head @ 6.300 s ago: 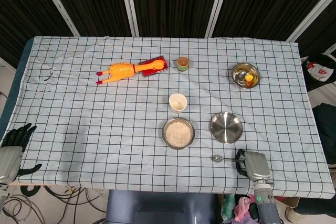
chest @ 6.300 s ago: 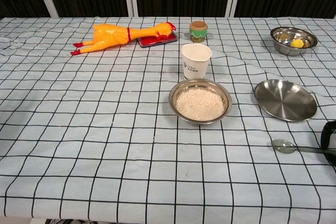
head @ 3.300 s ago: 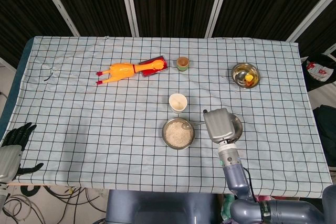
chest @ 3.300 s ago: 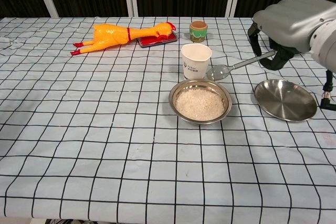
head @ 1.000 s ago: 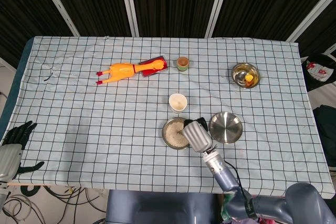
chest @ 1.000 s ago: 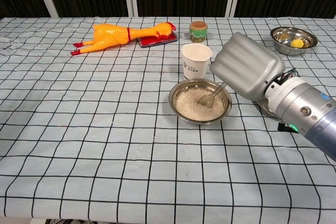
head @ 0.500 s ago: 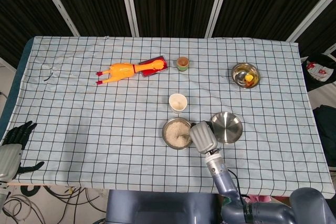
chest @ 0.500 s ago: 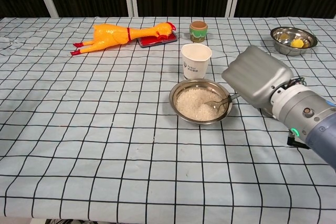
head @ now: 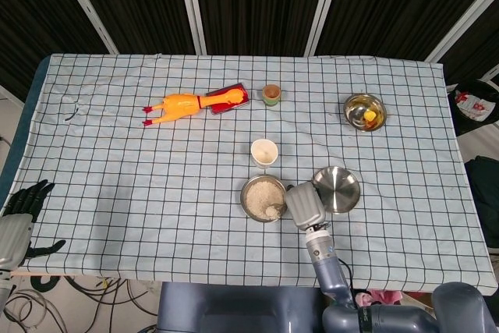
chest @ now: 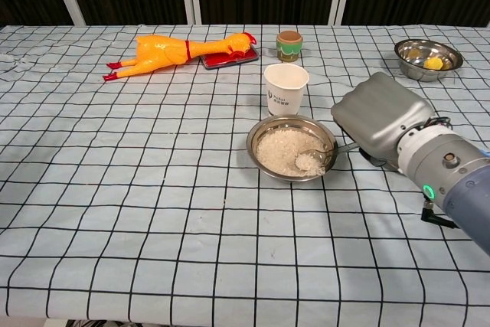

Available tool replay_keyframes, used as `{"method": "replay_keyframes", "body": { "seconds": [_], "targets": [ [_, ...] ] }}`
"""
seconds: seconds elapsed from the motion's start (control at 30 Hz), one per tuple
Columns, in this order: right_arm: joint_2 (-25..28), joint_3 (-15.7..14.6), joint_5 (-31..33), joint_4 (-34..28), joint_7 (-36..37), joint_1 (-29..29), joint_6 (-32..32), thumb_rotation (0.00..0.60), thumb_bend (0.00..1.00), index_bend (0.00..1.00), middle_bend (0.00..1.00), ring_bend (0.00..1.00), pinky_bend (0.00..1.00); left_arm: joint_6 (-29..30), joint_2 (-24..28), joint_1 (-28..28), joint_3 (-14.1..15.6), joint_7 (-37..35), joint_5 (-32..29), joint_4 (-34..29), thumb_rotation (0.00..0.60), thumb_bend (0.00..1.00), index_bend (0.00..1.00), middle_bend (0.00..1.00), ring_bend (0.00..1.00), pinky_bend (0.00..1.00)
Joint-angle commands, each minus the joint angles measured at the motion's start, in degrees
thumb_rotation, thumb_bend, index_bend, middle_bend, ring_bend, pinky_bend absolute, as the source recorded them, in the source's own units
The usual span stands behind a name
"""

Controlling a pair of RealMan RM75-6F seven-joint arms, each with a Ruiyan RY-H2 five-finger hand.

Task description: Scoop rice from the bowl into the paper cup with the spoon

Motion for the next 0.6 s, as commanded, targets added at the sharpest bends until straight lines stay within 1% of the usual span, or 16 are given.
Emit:
{"method": "replay_keyframes", "body": {
  "seconds": [0.03, 0.33, 0.6],
  "targets": [
    [-0.1, 0.3, 0.5, 0.0, -0.3, 0.2, 0.3, 0.6, 0.53, 0.66, 1.0, 1.0, 1.0, 0.0, 0.0, 0.0, 0.0, 0.0, 0.0, 0.0, 0.6, 0.03, 0.0, 0.0, 0.0, 0.0],
    [0.0, 1.5, 2.0, -1.0, -1.2, 1.1, 0.9, 0.6, 0.58, 0.66, 1.0, 1.0, 1.0, -0.1, 0.0, -0.1, 0.0, 0.0, 0.0, 0.0, 0.6, 0.03, 0.0, 0.0, 0.0, 0.0],
    [-0.5, 2.2, 4.4, -2.5, -2.3, 1.5, 1.6, 0.6, 0.61, 0.67, 1.0, 1.0, 1.0, -0.1, 0.0, 0.0, 0.1, 0.0, 0.0, 0.0, 0.6, 0.03, 0.0, 0.0, 0.0, 0.0]
  ]
}}
